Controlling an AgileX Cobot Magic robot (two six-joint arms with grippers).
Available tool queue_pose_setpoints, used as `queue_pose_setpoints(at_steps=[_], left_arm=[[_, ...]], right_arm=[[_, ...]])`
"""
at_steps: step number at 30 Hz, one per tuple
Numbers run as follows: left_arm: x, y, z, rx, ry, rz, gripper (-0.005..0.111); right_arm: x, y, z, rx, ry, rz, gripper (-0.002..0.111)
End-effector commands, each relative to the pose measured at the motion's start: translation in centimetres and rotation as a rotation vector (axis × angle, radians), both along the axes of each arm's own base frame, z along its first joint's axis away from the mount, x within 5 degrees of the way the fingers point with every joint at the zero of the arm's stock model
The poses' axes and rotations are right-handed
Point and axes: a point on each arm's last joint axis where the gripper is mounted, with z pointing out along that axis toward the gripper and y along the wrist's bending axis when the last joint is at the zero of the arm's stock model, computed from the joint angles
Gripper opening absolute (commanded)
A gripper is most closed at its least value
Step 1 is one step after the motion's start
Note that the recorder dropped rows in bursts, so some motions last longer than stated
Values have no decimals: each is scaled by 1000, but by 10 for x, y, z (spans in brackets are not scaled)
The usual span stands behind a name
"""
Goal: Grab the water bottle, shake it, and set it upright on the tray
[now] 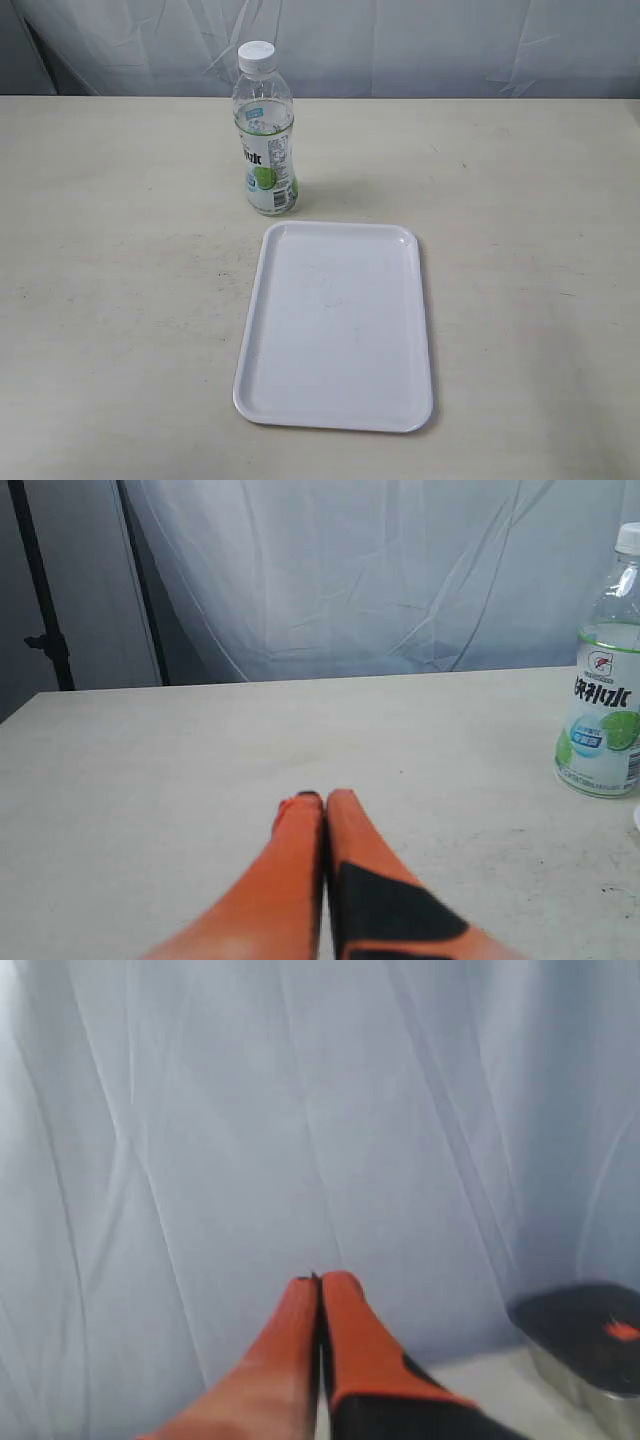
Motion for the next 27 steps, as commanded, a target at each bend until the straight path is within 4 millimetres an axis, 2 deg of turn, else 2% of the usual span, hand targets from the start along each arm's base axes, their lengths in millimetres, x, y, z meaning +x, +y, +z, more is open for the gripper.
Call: queue_pose_setpoints(at_steps=[1,2,4,8,11,14,17,22,25,26,27], left_arm=[[0,0,-1,-1,-7,-6,2],[0,0,-1,-1,-7,-6,2],[0,0,-1,-1,-7,-6,2],[0,0,-1,-1,-7,-6,2],[0,0,-1,-1,-7,-6,2],[0,0,-1,-1,-7,-6,2],[0,0,-1,-1,-7,-6,2],[0,0,-1,-1,-7,-6,2],[0,0,-1,-1,-7,-6,2],[0,0,-1,-1,-7,-6,2],[0,0,-1,-1,-7,-6,2]], right_arm=[[-7,-11,16,398,-201,28,3],[-6,-11,14,498,-180,64,3],[-4,-9,10,572,-127,100,3],[0,-2,-3,577,39,138,2],[0,0,-1,497,32,136,-1],[3,1,19,396,8,124,-1],[15,2,50,306,-52,113,-1],[66,13,101,98,-77,143,-1],[106,25,123,-55,-87,209,-1],[136,33,131,-94,-66,264,-1],[149,36,133,-117,-55,287,-1]])
